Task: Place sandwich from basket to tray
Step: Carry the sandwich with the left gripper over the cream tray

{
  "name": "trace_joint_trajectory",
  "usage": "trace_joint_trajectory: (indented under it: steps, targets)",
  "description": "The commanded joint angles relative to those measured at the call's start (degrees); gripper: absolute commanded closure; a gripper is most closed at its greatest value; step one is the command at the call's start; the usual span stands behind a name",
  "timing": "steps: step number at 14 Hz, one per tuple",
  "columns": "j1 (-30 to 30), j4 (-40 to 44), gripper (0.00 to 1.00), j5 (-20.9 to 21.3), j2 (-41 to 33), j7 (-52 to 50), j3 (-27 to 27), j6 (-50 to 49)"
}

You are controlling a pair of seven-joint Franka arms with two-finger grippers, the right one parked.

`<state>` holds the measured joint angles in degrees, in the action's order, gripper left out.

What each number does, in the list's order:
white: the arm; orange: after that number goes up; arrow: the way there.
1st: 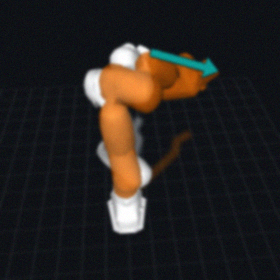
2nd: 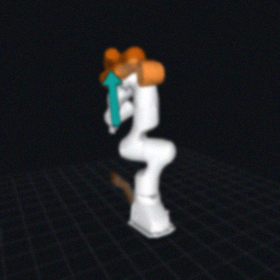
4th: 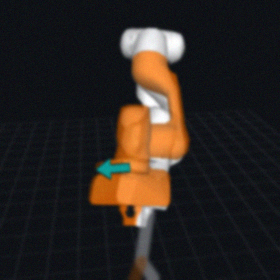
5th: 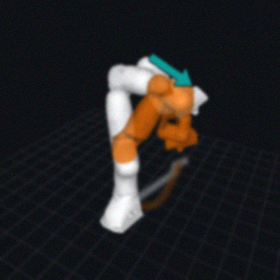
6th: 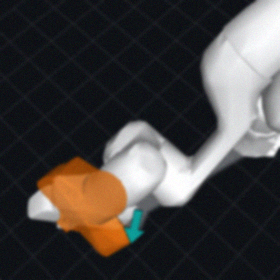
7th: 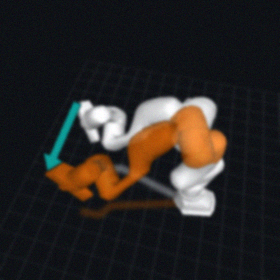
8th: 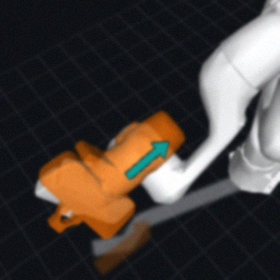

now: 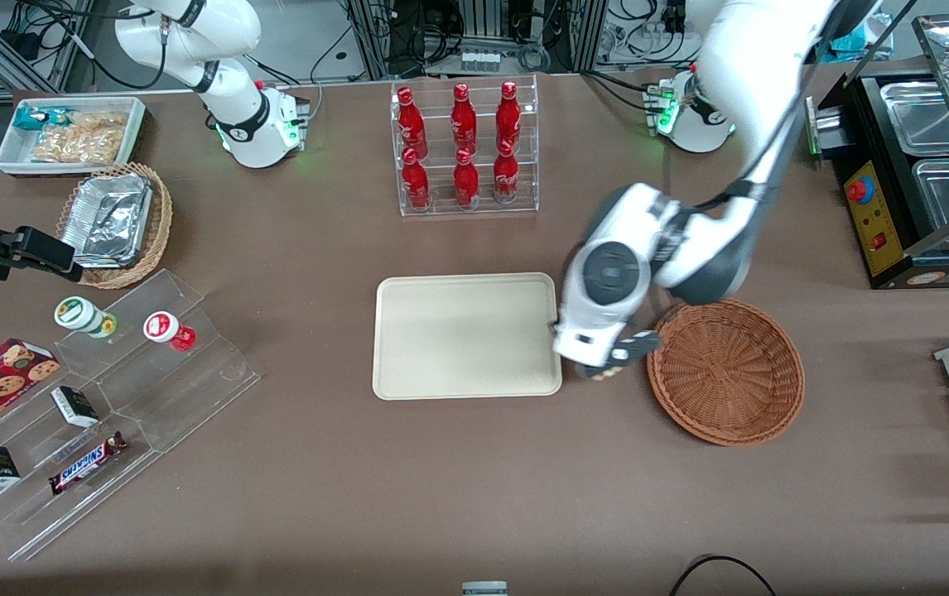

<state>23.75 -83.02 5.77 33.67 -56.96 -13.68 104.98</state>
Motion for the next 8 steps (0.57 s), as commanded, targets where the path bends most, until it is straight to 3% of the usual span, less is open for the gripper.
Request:
trace_joint_trajectory:
  steps: [1, 4, 8]
  targets:
    - [4.3, 10.0, 0.69, 0.2, 8.2, 8.7, -1.1, -0.8]
    - [4.9, 13.0, 0.69, -1.2, 12.9, 14.1, -6.8, 1.7]
    - [8.5, 16.4, 0.69, -1.0, 18.3, 13.4, -7.1, 2.7]
